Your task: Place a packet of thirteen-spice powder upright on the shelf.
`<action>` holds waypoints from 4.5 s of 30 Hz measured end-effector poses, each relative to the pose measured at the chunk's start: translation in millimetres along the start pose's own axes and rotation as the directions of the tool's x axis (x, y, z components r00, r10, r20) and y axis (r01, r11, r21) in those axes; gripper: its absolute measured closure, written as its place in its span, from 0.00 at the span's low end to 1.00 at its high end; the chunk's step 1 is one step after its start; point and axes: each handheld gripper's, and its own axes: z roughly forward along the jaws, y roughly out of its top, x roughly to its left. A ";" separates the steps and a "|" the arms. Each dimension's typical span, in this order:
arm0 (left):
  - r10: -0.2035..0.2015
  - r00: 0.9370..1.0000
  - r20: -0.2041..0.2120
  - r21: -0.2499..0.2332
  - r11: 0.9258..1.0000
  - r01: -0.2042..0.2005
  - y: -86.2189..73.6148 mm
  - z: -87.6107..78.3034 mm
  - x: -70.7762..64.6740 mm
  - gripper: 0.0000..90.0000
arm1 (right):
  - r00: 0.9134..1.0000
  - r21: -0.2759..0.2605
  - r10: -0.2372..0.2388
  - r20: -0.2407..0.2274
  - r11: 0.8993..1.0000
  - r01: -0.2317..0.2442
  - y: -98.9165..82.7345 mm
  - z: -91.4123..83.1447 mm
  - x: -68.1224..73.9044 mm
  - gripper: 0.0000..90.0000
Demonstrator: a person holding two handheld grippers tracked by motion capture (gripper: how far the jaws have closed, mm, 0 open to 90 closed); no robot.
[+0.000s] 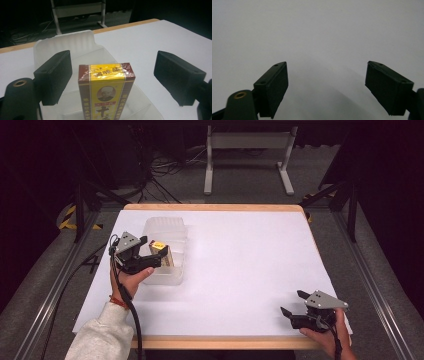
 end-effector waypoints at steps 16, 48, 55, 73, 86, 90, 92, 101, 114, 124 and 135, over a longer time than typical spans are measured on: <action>0.077 0.996 0.040 -0.005 0.997 -0.077 1.0 -8.6 -15.4 0.13 | 1.000 0.000 -0.001 0.007 1.000 0.001 -0.1 -1.0 -1.7 0.22; 0.225 0.951 0.212 0.018 0.972 -0.234 -2.5 -12.2 -72.4 0.13 | 1.000 -0.011 0.003 0.006 1.000 -0.003 0.7 -3.5 -2.3 0.22; 0.266 0.932 0.246 0.011 0.961 -0.278 -5.2 -15.1 -83.4 0.15 | 1.000 -0.010 0.002 0.008 1.000 -0.002 0.9 -3.9 -2.1 0.22; 0.330 0.883 0.334 0.059 0.928 -0.369 -20.2 -12.1 -104.2 0.19 | 1.000 -0.014 0.003 0.005 1.000 -0.003 1.2 -4.7 -2.3 0.22; 0.356 0.858 0.369 0.133 0.894 -0.428 -40.7 -9.3 -106.8 0.22 | 1.000 -0.015 -0.001 0.006 1.000 0.001 2.0 -5.3 -1.3 0.22; 0.367 0.854 0.369 0.156 0.881 -0.446 -47.6 -9.9 -103.5 0.22 | 1.000 -0.016 -0.001 0.007 1.000 0.001 2.0 -5.7 -1.4 0.22; 0.368 0.854 0.368 0.173 0.875 -0.452 -52.5 -10.4 -100.6 0.22 | 1.000 -0.016 -0.002 0.007 1.000 0.002 2.0 -5.7 -1.5 0.22; 0.363 0.867 0.341 0.236 0.860 -0.453 -72.2 -14.8 -85.5 0.21 | 1.000 -0.025 -0.007 0.008 1.000 0.008 3.3 -7.0 -0.3 0.21; 0.337 0.893 0.300 0.310 0.851 -0.425 -101.3 -29.5 -52.7 0.20 | 1.000 -0.043 -0.019 0.007 0.999 0.020 7.3 -7.6 -0.8 0.21; 0.283 0.924 0.256 0.320 0.878 -0.357 -111.8 -45.1 -33.1 0.19 | 1.000 -0.044 -0.027 0.004 0.999 0.027 9.1 -6.2 -1.0 0.20; 0.202 0.962 0.183 0.321 0.913 -0.253 -122.4 -65.3 -10.1 0.14 | 0.999 -0.054 -0.041 -0.004 0.998 0.041 13.1 -2.2 -2.4 0.20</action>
